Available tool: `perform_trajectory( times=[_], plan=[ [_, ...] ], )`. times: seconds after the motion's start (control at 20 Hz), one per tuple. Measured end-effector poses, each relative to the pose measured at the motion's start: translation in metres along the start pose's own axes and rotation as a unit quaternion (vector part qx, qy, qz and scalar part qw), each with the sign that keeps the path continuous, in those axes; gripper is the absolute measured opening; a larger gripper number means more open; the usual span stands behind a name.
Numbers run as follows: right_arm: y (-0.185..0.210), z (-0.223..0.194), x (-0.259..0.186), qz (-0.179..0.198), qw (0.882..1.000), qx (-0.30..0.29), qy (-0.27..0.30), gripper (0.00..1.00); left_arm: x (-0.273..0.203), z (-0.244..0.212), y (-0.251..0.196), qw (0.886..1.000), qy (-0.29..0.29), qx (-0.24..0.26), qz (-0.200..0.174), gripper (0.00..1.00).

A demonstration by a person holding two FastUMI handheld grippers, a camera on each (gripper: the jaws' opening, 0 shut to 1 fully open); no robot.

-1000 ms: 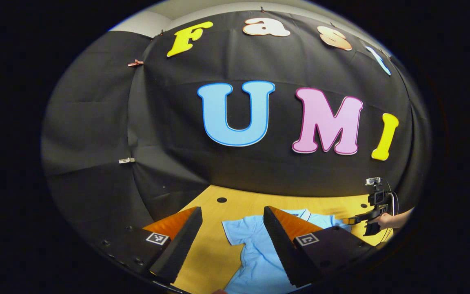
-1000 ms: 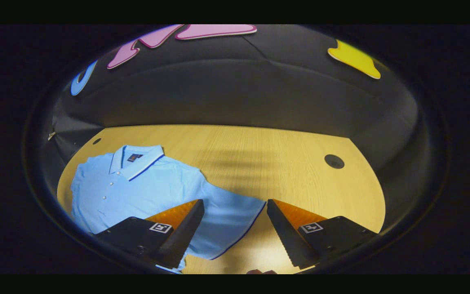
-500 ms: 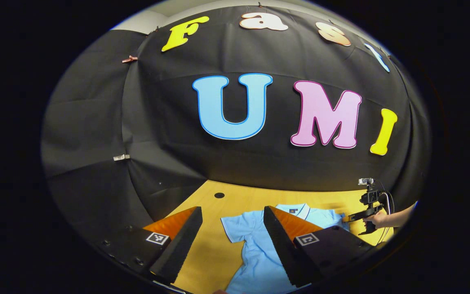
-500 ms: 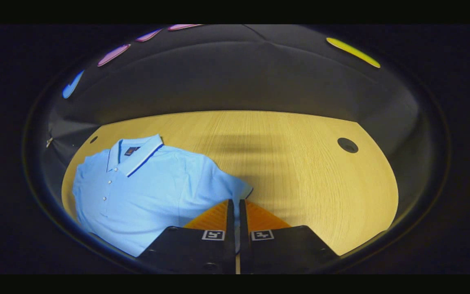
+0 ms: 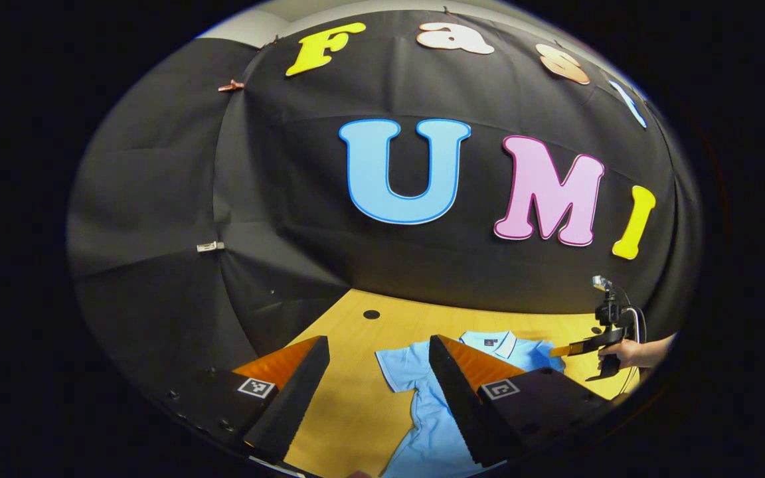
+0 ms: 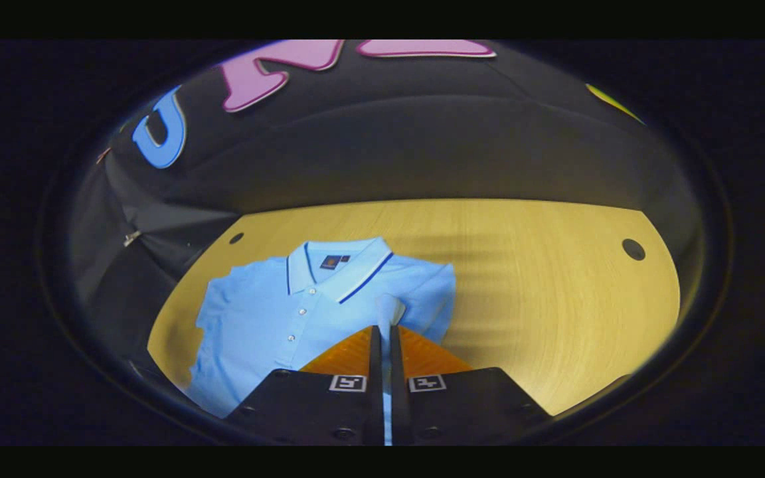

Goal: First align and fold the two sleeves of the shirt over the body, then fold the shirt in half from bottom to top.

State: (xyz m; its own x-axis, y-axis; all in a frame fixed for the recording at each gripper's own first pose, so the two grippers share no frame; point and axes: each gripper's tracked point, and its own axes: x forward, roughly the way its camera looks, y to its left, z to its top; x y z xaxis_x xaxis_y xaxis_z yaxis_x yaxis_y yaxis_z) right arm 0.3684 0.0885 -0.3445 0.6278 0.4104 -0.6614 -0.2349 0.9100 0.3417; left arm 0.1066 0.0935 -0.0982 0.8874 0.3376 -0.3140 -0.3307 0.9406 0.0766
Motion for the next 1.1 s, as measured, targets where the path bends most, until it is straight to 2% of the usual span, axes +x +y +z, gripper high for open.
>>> perform_trajectory(
  times=[0.05,0.1,0.15,0.2,0.25,0.35,0.4,0.55,0.75,0.9,1.1],
  plan=[
    [-0.002,-0.005,0.005,-0.007,1.000,-0.011,0.008,0.03,0.006,-0.005,0.001,1.000,0.004,0.002,-0.005,0.97],
    [-0.003,-0.010,0.010,-0.015,1.000,-0.011,0.014,0.10,0.014,-0.014,0.002,1.000,0.014,0.006,-0.009,0.97],
    [-0.002,-0.017,0.017,-0.008,1.000,0.003,0.026,0.23,0.023,-0.024,0.005,0.999,0.029,0.009,-0.010,0.96],
    [-0.007,-0.018,0.013,-0.018,0.999,0.012,0.032,0.36,0.034,-0.033,0.008,0.999,0.042,0.010,-0.011,0.97],
    [-0.004,-0.017,0.011,-0.013,0.999,0.022,0.029,0.71,0.047,-0.041,0.008,0.998,0.055,0.009,-0.015,0.97],
    [-0.006,-0.006,0.000,-0.015,1.000,0.024,0.005,0.96,0.079,-0.055,0.007,0.997,0.075,0.006,-0.019,0.97],
    [-0.007,0.002,-0.016,-0.015,1.000,0.022,-0.006,0.99,0.097,-0.061,0.007,0.996,0.082,0.008,-0.023,0.97],
    [0.001,0.013,-0.055,0.005,0.999,0.022,-0.036,0.95,0.166,-0.082,0.012,0.992,0.127,-0.008,-0.017,0.97],
    [-0.002,0.002,-0.108,0.019,0.998,0.032,-0.049,0.95,0.252,-0.126,0.005,0.981,0.193,-0.022,-0.005,0.97],
    [-0.011,-0.019,-0.127,0.017,0.998,0.041,-0.039,0.95,0.289,-0.155,0.003,0.971,0.238,0.015,0.010,0.97],
    [-0.024,-0.039,-0.129,0.006,0.999,0.049,-0.021,0.95,0.315,-0.192,-0.018,0.957,0.289,0.036,-0.010,0.97]
  ],
)
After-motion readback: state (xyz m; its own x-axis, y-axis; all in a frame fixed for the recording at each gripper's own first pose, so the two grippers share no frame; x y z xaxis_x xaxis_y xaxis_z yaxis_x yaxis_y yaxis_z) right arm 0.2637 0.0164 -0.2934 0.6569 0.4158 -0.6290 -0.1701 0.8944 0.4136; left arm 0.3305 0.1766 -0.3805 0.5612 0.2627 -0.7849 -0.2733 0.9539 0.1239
